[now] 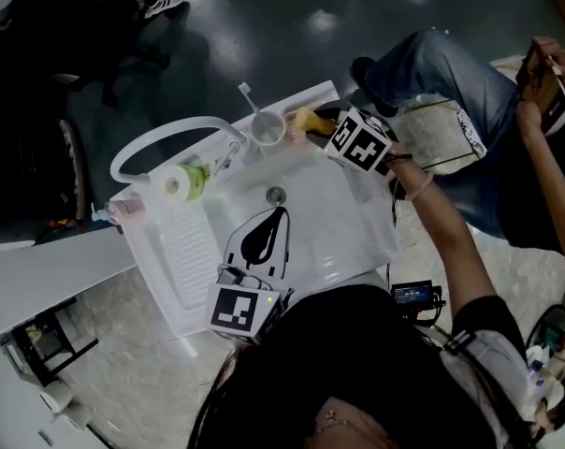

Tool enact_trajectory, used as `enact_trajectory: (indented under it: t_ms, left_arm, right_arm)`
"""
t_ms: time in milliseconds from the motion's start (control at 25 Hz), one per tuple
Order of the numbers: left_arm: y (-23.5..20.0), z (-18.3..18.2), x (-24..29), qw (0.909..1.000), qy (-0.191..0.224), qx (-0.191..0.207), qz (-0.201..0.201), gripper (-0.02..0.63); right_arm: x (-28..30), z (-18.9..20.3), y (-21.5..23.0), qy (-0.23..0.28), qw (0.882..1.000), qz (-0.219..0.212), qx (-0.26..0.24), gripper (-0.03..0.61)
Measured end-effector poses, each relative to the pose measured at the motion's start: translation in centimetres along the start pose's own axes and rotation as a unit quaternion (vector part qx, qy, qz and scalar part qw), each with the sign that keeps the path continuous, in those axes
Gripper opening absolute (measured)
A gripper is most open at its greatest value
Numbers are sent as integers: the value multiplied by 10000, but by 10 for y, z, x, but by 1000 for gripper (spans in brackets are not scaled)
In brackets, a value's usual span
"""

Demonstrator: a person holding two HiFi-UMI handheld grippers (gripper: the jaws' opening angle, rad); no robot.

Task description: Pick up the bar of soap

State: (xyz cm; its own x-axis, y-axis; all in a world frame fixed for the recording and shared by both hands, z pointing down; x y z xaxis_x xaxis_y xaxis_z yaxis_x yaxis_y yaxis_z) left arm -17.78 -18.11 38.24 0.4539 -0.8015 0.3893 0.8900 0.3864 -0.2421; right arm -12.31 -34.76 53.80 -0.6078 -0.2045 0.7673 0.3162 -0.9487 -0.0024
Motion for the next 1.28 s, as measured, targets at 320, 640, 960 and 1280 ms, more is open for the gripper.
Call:
enact_trajectory:
  t_ms: [320, 640, 960, 1280]
  left_arm:
    - [9, -3, -4, 9996, 106, 202, -146, -3]
    - [41, -9, -1, 9996, 104, 242, 41, -3]
    - [73, -17, 0, 9995, 240, 208, 91, -3]
    - [101, -21, -6, 9991, 367, 191, -37, -3]
  right_arm:
    - [-52, -14, -26, 924, 9939, -16, 606, 186]
    - [-125, -27, -59, 2065, 9716, -123, 1152, 186]
    - [-199, -34, -88, 3095, 9402, -222, 1406, 186]
    - [-245, -24, -117, 3493, 9251, -518, 1394, 186]
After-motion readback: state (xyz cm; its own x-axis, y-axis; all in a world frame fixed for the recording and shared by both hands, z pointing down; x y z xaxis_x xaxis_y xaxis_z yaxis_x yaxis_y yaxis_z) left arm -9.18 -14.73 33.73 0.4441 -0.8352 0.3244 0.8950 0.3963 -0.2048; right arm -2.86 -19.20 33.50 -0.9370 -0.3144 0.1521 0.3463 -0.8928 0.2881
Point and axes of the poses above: the fingertips, and each gripper's own axes: x forward along the fingers, y to its right, z out of its underside, the point moved 1 cm from there along -x, backward along the fingers, and after that the axes turned 3 degrees about -z, right-handed, at the moved point
